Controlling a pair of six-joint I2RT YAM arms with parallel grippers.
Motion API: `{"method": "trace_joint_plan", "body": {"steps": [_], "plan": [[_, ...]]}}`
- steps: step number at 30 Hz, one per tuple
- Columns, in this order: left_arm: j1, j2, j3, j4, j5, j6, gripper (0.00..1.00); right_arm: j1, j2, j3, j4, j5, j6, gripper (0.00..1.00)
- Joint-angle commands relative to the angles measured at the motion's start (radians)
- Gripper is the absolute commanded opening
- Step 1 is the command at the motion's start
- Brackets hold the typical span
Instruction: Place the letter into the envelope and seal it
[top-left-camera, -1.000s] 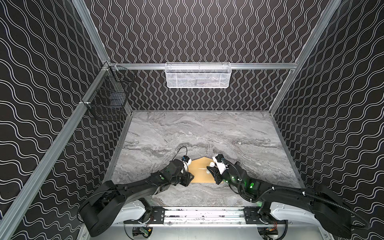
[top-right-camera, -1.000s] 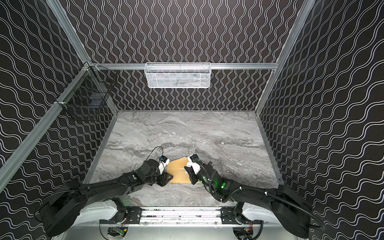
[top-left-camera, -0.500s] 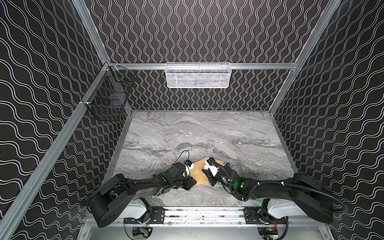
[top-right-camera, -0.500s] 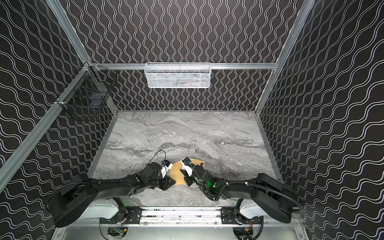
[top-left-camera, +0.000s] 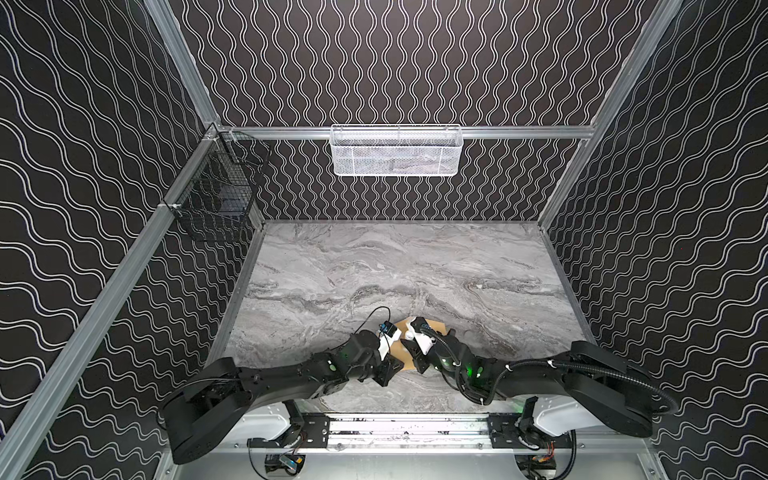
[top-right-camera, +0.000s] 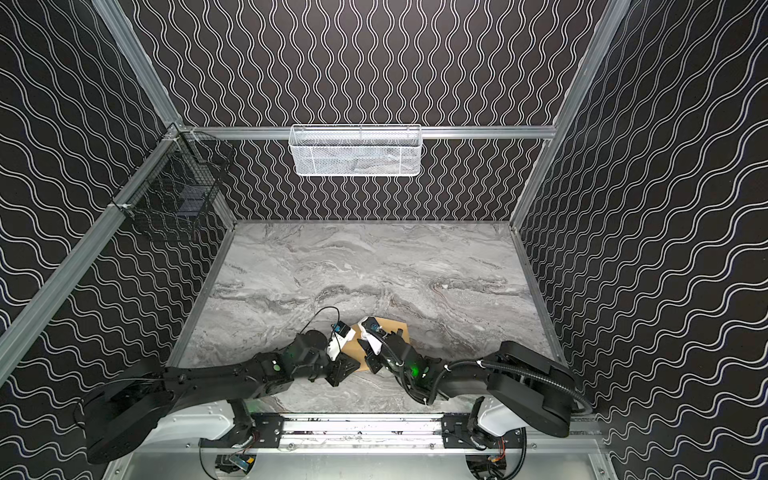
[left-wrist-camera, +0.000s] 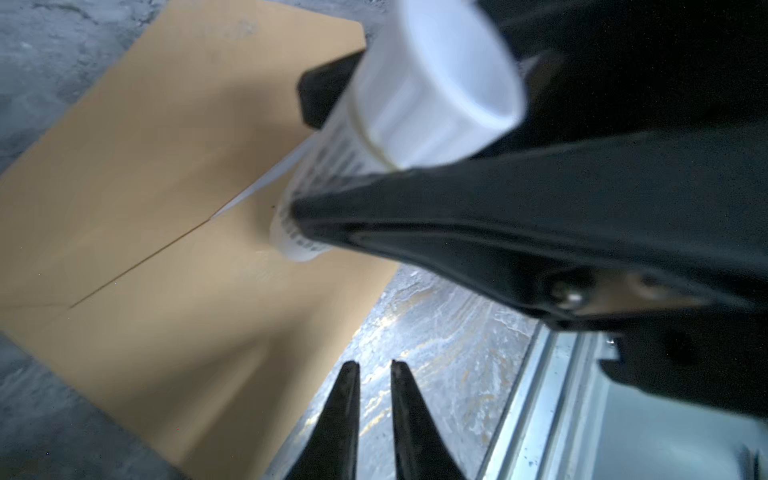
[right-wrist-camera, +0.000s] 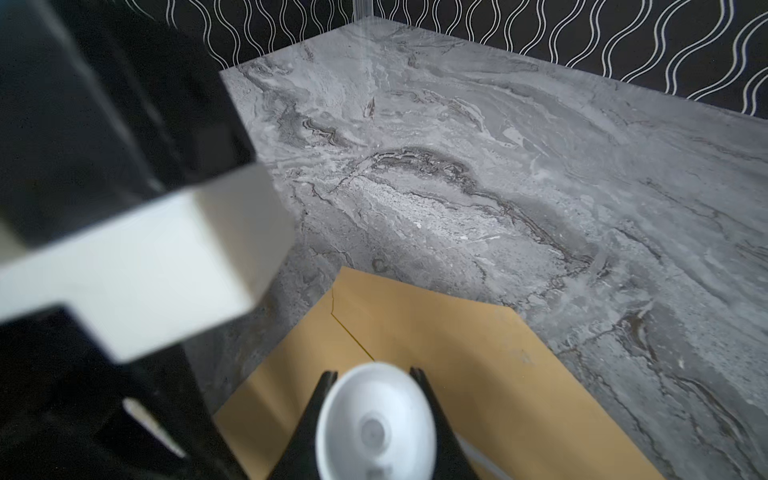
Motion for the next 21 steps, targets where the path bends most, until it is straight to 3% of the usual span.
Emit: {"method": "trace_joint_plan", "body": {"steps": [1,21], "plan": [[-0.003,0.043,0.006,0.033,-0.049,0.027,0.19,0.004,-0.008,-0.006,0.047,0.02,0.002,0.0],[-0.005,0.131,-0.041,-0.048,-0.053,-0.087,0.13,0.046,0.164,0.025,0.041,0.129,0.013,0.0]]}}
